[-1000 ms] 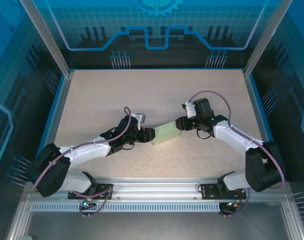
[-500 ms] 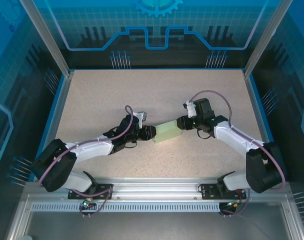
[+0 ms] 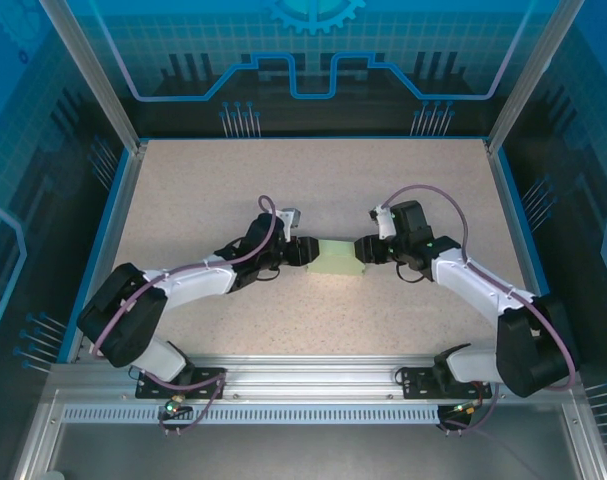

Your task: Fold the paper box

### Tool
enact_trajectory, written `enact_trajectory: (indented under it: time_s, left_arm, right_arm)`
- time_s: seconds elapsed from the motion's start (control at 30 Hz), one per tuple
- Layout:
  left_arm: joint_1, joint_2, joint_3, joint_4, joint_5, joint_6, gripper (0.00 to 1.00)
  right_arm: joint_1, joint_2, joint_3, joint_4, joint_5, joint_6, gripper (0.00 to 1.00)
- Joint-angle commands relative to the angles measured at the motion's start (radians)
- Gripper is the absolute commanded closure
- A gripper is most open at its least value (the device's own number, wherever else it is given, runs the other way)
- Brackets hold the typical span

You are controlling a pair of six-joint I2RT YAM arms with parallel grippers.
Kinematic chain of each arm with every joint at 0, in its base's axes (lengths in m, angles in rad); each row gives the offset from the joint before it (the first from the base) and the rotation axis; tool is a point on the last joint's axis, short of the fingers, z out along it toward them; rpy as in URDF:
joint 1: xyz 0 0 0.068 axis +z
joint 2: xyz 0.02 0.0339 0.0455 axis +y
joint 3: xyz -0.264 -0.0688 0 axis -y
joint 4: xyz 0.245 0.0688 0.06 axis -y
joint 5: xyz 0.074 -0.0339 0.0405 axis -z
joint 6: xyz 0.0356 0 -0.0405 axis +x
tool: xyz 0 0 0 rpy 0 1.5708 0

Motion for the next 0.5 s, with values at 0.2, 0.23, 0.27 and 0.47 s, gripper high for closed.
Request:
enact_trajectory:
  time_s: [0.2,0.23,0.27,0.47]
  left_arm:
    - [0.001,-0.051,0.018,-0.077,-0.017,0.054,0.36]
    - [0.001,-0.049,0.017,-0.078,-0.01,0.053,0.35]
    - [0.002,-0.047,0.018,-0.079,-0.001,0.048,0.36]
    - [0.001,-0.019,0.028,-0.069,0.038,0.05,0.43]
  right_arm:
    - [-0.019,-0.034,0.004,-0.059,-0.052,0.013,0.46]
    - [-0.019,-0.034,0.0,-0.062,-0.053,0.013,0.46]
    - [-0.019,-0.035,-0.003,-0.066,-0.055,0.013,0.46]
    - [-0.017,-0.03,-0.034,-0.032,-0.082,0.034,0.47]
